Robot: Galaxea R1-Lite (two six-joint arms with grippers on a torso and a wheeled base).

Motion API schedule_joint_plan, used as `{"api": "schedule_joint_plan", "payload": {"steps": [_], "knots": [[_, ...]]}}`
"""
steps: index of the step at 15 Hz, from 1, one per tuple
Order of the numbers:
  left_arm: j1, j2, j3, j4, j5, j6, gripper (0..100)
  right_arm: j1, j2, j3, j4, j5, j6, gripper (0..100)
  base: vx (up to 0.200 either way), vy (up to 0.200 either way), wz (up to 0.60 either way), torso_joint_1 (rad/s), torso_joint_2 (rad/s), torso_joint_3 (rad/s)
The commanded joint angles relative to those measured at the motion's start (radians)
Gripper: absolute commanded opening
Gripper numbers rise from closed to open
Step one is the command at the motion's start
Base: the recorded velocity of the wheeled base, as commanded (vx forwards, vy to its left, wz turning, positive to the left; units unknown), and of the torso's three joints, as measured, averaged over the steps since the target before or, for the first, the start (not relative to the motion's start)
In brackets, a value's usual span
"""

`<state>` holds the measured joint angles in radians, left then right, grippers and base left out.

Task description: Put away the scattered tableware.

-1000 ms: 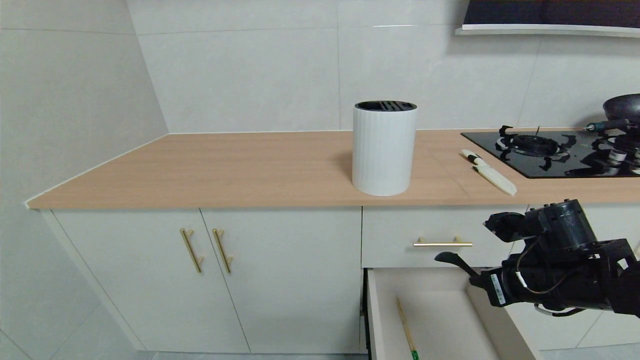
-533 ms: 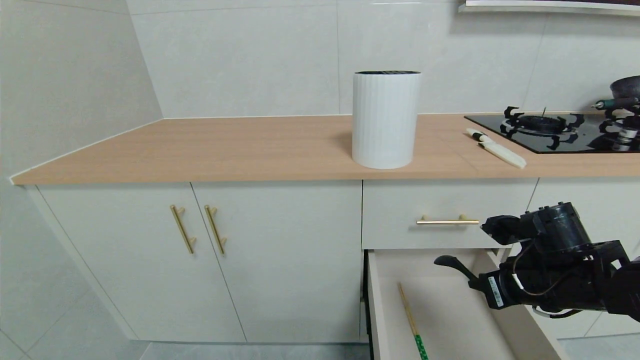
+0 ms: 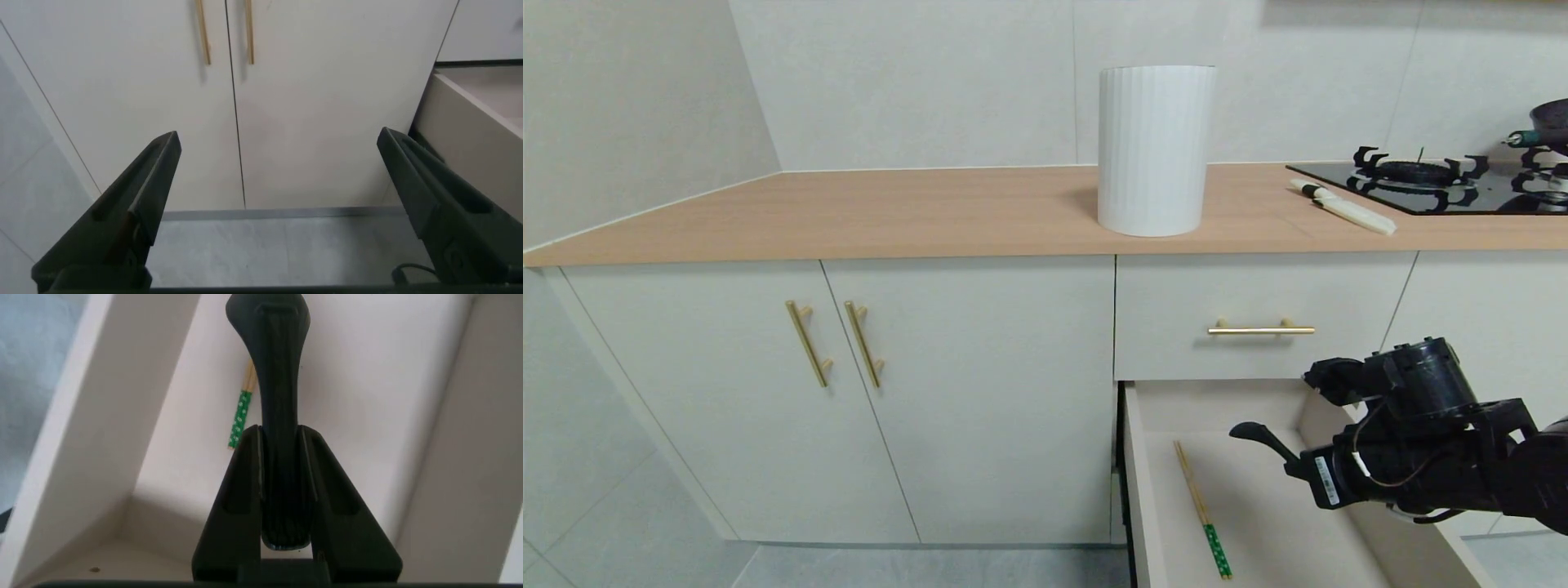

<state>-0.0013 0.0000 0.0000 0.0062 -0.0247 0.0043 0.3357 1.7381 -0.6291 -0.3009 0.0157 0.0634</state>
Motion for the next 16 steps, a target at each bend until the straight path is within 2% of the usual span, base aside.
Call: {"api": "schedule_joint_plan", "payload": {"steps": [1,6,8,12,16], "knots": [[0.000,0.000,0.000,0.000,0.000,0.000,100,0.000,0.008,0.000,-0.001,0.000,-0.001,0,0.000,0.000,0.00,0.000,0.00,0.000],[0.000,0.000,0.000,0.000,0.000,0.000,100,0.000,0.089,-0.012,-0.049,0.000,0.007,0,0.000,0.000,0.00,0.000,0.00,0.000],[0.000,0.000,0.000,0.000,0.000,0.000,100,-0.001,0.173,-0.034,-0.116,-0.005,0.070,0,0.000,0.000,0.00,0.000,0.00,0.000],[0.000,0.000,0.000,0.000,0.000,0.000,100,-0.029,0.390,-0.101,-0.153,-0.073,0.113,0,0.000,0.000,0.00,0.000,0.00,0.000],[0.000,0.000,0.000,0.000,0.000,0.000,100,-0.035,0.531,-0.119,-0.259,-0.146,0.144,0,0.000,0.000,0.00,0.000,0.00,0.000]]}}
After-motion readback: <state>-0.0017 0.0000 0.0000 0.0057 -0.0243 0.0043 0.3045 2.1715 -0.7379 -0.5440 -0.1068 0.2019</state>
